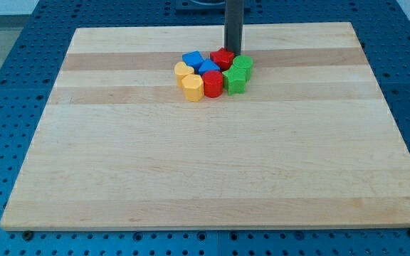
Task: Move yellow hexagon to the center
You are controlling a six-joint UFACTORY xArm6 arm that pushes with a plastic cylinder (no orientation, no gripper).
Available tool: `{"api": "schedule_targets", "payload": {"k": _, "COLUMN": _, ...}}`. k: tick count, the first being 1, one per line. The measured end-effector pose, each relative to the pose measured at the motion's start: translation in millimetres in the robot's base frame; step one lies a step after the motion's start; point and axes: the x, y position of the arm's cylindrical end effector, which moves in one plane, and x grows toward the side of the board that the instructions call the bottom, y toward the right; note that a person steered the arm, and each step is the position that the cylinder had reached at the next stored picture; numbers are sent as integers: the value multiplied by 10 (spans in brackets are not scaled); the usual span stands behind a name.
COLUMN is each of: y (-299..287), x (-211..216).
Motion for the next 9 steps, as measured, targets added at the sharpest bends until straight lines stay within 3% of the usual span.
{"api": "schedule_targets", "payload": {"k": 3, "y": 507, "x": -215}}
{"api": "schedule_targets", "payload": {"k": 5, "y": 824, "x": 211}}
{"api": "schedule_targets", "payload": {"k": 9, "y": 517, "x": 392}}
